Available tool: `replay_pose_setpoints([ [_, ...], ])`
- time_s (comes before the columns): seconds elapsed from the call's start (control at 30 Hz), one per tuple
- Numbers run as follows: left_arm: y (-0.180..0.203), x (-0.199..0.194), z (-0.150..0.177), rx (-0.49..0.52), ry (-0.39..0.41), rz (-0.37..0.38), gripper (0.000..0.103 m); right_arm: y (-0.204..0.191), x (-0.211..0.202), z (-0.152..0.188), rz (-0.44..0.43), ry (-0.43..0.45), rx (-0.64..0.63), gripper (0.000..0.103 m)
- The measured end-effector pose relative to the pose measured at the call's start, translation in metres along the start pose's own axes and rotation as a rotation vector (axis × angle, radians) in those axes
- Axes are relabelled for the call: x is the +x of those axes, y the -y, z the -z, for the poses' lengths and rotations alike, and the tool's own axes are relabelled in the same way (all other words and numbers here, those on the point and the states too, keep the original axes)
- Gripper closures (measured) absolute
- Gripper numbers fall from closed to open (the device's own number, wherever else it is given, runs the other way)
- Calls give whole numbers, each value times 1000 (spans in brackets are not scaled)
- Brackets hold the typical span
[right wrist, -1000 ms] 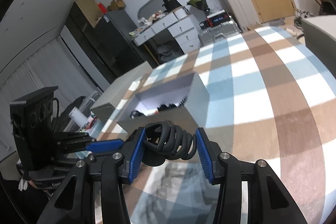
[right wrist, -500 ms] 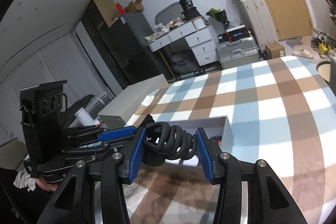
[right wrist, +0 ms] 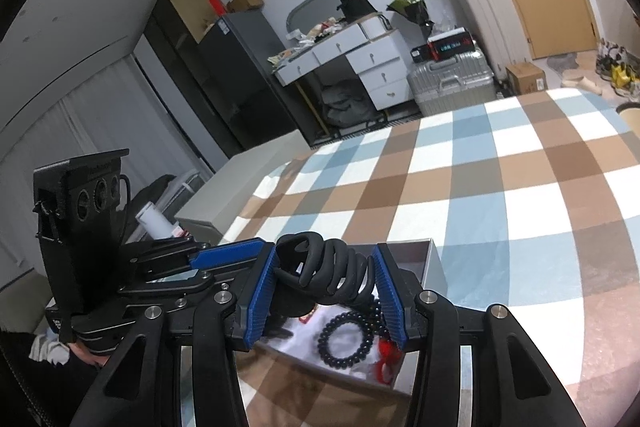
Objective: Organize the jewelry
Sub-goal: 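Carry both black clips into the grey box and open both grippers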
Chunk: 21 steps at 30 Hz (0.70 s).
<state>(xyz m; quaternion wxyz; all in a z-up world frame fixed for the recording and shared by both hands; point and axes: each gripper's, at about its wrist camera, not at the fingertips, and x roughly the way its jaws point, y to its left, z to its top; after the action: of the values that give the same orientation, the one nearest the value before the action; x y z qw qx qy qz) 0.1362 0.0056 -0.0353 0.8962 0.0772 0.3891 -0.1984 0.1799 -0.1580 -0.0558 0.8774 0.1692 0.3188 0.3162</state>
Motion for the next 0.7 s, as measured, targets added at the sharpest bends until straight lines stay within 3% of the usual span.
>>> replay_pose_setpoints([
  [0.23, -2, 8, 2, 2, -22, 50, 92, 1, 17, 4, 28, -46, -16, 56],
  [0.3, -2, 8, 3, 0, -21, 52, 91, 2, 20, 5, 41, -56, -14, 49],
  [0.37, -5, 5, 5, -10, -7, 24, 87, 4, 20, 6, 21, -55, 0, 46],
  [0.47, -10, 1, 7, -35, 3, 23, 75, 0, 13, 6, 17, -36, -2, 29],
  [0.53, -10, -4, 9, -38, 19, 1, 58, -3, 6, 6, 29, -18, -14, 29],
  [0.7, -11, -20, 9, -63, 65, -47, 56, -8, -14, 4, 47, 29, -2, 29],
])
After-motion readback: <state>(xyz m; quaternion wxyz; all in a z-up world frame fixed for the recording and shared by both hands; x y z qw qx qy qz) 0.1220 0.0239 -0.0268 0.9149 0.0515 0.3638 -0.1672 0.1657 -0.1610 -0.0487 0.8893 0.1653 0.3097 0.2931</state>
